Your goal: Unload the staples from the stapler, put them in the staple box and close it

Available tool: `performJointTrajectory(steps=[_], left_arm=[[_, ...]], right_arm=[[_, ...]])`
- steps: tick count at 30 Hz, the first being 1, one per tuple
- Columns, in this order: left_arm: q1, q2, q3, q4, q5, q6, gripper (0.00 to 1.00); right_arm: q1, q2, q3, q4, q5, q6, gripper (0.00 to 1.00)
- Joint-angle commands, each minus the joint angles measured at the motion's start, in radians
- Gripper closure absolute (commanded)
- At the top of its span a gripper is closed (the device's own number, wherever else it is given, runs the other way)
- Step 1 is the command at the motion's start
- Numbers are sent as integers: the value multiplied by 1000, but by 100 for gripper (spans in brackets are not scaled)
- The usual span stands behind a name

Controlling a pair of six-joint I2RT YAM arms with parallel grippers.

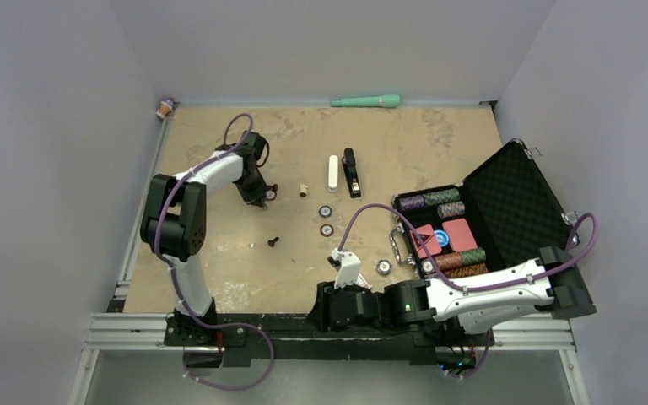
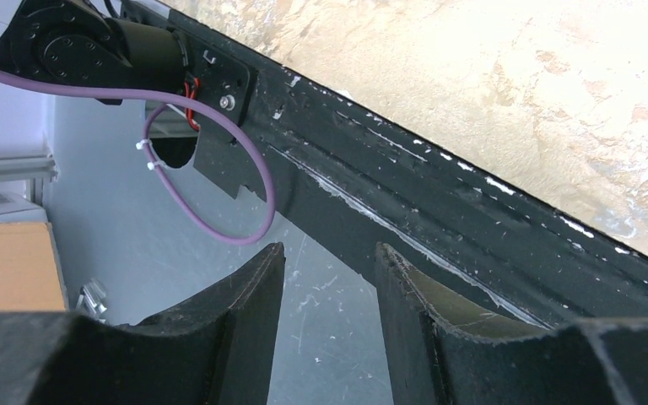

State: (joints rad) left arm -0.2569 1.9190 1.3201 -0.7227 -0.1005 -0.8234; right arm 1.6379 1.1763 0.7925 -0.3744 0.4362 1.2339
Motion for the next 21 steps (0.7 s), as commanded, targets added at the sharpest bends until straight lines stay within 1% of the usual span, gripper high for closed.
performJointTrajectory(steps=[1, 8, 16, 19, 20, 21], left_arm=[[-6, -98, -35, 25, 10, 52, 100], [-5, -192, -110, 47, 37, 89, 100], [-7, -313, -153, 42, 96, 148, 100], [-7, -360, -141, 10, 131, 173, 100], [-7, -375, -134, -1, 136, 183, 100], [-7, -387, -125, -13, 140, 193, 100]], right_arm=[[10, 3, 26, 4, 48, 33, 52], [13, -13, 32, -1, 56, 42, 52], [14, -66, 71, -95, 118, 63, 51], [14, -107, 78, -141, 153, 74, 47], [13, -125, 79, -150, 164, 75, 44], [14, -146, 78, -158, 179, 75, 39]])
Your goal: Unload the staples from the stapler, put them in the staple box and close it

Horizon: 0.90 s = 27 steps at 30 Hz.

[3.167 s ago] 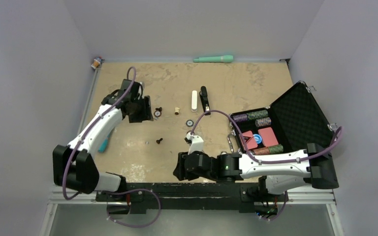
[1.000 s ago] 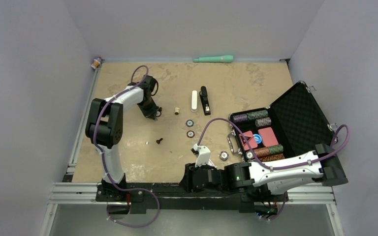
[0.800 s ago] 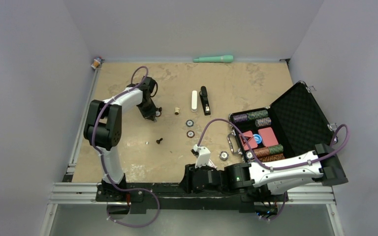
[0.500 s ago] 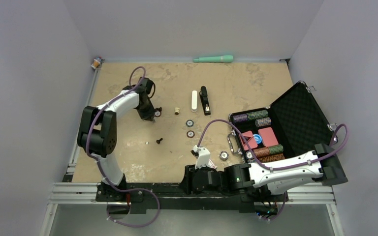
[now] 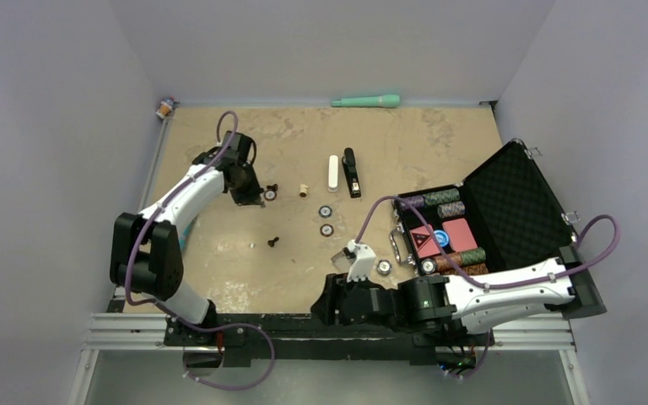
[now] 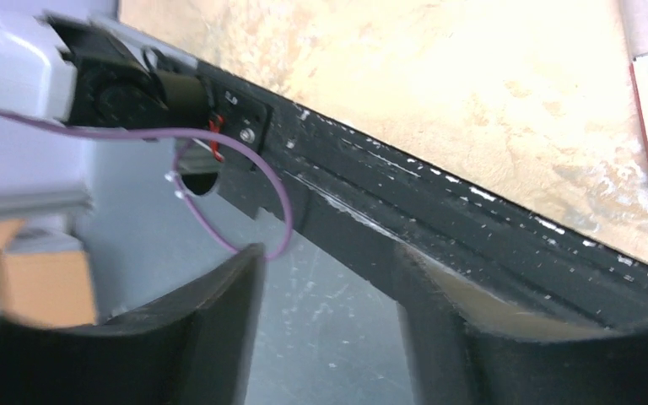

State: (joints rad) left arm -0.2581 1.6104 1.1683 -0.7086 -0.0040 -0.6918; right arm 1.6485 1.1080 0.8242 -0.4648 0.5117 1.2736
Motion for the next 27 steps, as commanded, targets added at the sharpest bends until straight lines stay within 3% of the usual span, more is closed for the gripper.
performJointTrajectory(steps=[1, 2, 3, 11, 16, 21, 24, 27], left_arm=[[-6, -89, 35, -40, 50, 76, 100], [-6, -97, 44, -51, 56, 91, 100], [-7, -104, 52, -61, 61, 103, 100], [-59, -179, 76, -68, 131, 174, 100], [-125, -176, 143, -100, 126, 241, 100], [-195, -159, 179, -87, 168, 318, 100], [-254, -155, 189, -78, 185, 368, 100], [-294, -153, 183, -68, 187, 400, 100]], right_arm=[[4, -99, 47, -86, 117, 41, 13], [3, -121, 48, -96, 130, 40, 3], [2, -142, 50, -107, 142, 34, 2], [2, -295, 77, -256, 219, 105, 1], [2, -397, 42, -363, 243, 281, 2], [1, -437, -10, -350, 249, 286, 1], [1, -438, -26, -286, 235, 178, 1], [2, -430, -28, -315, 230, 218, 1]])
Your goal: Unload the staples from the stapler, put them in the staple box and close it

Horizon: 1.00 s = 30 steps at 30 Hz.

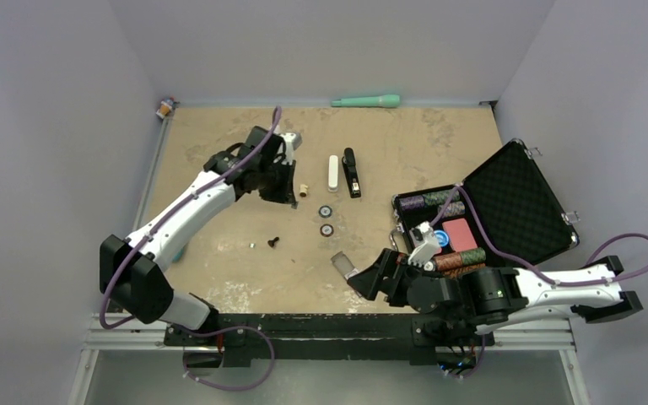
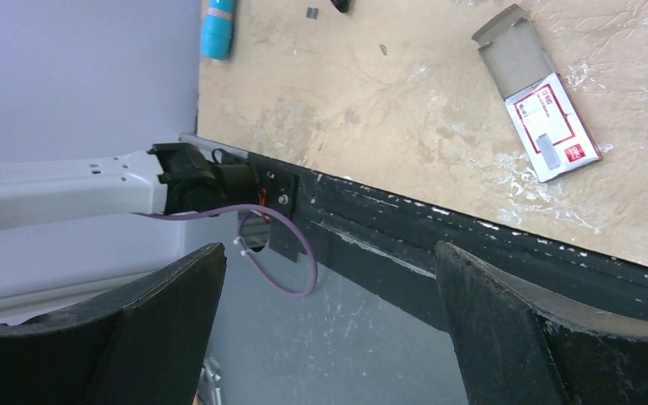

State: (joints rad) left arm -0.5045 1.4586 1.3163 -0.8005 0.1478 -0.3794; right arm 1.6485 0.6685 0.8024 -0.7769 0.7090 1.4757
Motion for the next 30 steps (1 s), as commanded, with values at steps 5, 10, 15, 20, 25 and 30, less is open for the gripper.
performJointTrajectory(steps=[5, 10, 15, 20, 25, 30], left_arm=[[-101, 23, 70, -7, 22, 141, 100], [-139, 36, 84, -14, 22, 154, 100], [-190, 80, 117, -35, 9, 160, 100], [-251, 138, 149, -34, 4, 141, 100], [-291, 204, 176, -24, 21, 115, 100], [-305, 216, 107, 57, 56, 71, 100]], right_arm=[[2, 27, 3, -6, 40, 38, 1], [2, 23, 11, -24, 65, 63, 2], [2, 18, 25, -62, 105, 114, 3], [1, 20, 88, -47, 152, 69, 3], [1, 38, 180, -64, 185, 11, 3], [2, 49, 223, -65, 202, -10, 2]])
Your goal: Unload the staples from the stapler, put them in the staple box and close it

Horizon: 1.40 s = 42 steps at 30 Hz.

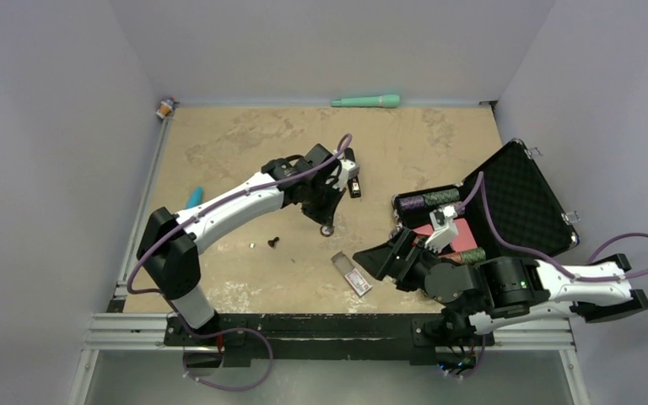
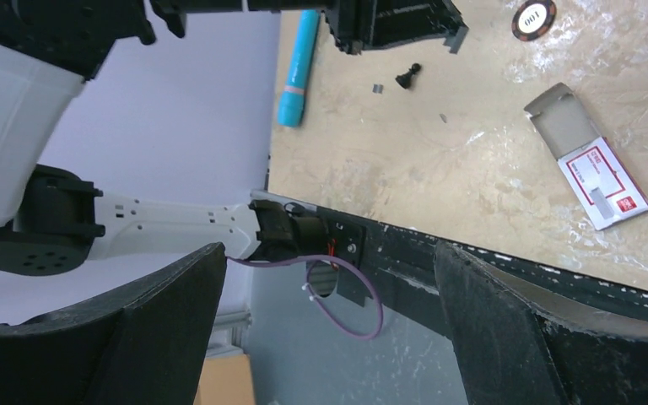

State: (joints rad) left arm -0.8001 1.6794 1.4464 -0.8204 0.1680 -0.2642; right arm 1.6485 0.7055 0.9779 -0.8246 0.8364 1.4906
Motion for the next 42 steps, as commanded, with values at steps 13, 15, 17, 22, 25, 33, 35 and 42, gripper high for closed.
performJointTrajectory(steps=[13, 15, 17, 22, 25, 33, 35, 42], left_arm=[[-112, 118, -13, 53, -11, -58, 100], [-129, 146, -12, 50, -29, -58, 100], [-146, 174, -7, 47, -33, -59, 100], [-168, 227, 3, 42, -43, -70, 100], [-173, 247, 5, 43, -63, -75, 100], [-188, 273, 8, 40, -88, -87, 100], [-186, 276, 8, 42, -91, -88, 100], [-188, 292, 9, 47, -73, -106, 100]], right_arm=[[2, -31, 35, 22, 90, -44, 2], [2, -34, 32, 22, 90, -45, 2], [1, -36, 30, 23, 89, -43, 2], [2, -41, 25, 34, 92, -43, 2], [2, -41, 16, 49, 92, -45, 2], [2, -41, 10, 74, 93, -56, 2], [3, -44, 9, 79, 92, -59, 2], [2, -45, -4, 95, 88, -64, 2]])
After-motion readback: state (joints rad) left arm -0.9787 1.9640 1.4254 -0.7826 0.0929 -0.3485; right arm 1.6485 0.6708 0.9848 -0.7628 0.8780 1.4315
